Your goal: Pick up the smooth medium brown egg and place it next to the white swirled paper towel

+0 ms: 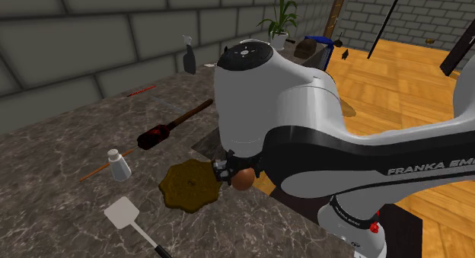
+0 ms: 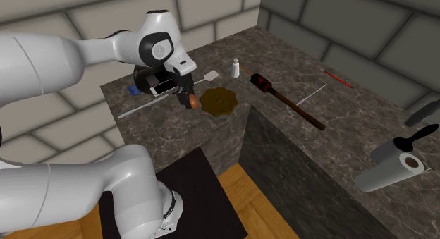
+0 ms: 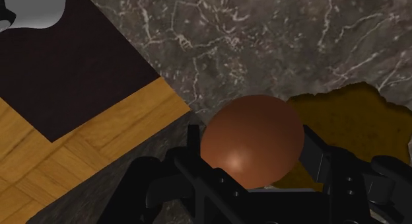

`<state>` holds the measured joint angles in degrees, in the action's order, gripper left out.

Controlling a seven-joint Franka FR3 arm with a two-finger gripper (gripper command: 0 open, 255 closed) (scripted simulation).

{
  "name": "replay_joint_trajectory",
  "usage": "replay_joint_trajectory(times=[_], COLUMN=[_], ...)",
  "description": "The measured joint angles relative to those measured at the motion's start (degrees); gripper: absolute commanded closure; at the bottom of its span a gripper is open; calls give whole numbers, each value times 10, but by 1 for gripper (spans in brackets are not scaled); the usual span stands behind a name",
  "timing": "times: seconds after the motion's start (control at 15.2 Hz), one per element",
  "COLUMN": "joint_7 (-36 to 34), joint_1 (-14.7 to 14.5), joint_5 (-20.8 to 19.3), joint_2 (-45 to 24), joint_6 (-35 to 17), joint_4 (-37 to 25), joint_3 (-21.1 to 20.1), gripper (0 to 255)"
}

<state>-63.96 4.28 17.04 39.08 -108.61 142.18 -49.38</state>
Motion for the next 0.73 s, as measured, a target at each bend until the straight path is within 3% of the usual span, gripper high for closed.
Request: replay_joint_trajectory(times=[0.73], joint_7=[12], joint_1=[-1], joint_5=[-19], joint_2=[17], joint_6=[85], joint_4=[-66], joint_3=[40], gripper=[255])
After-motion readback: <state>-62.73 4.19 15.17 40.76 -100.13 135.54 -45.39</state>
